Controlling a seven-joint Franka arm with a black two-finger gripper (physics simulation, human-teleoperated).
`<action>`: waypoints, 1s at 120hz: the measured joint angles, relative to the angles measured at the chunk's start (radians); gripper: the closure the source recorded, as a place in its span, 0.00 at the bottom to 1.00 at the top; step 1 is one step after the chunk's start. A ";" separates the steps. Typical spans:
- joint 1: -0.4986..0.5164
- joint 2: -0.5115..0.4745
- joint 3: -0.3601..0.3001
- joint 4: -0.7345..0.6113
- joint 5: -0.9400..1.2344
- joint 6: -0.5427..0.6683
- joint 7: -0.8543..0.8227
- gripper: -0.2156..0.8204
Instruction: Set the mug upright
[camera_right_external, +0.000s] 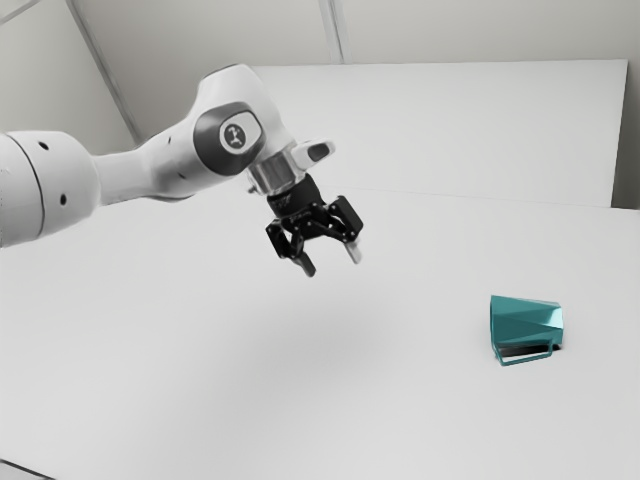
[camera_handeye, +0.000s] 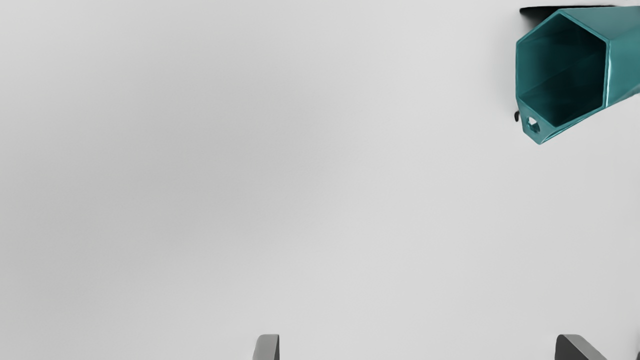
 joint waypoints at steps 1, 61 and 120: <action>-0.002 0.004 -0.002 -0.001 -0.008 0.005 -0.004 0.21; -0.082 0.256 -0.095 0.030 -0.263 0.409 -0.151 0.21; -0.168 0.404 -0.115 0.131 -0.504 0.540 -0.203 0.21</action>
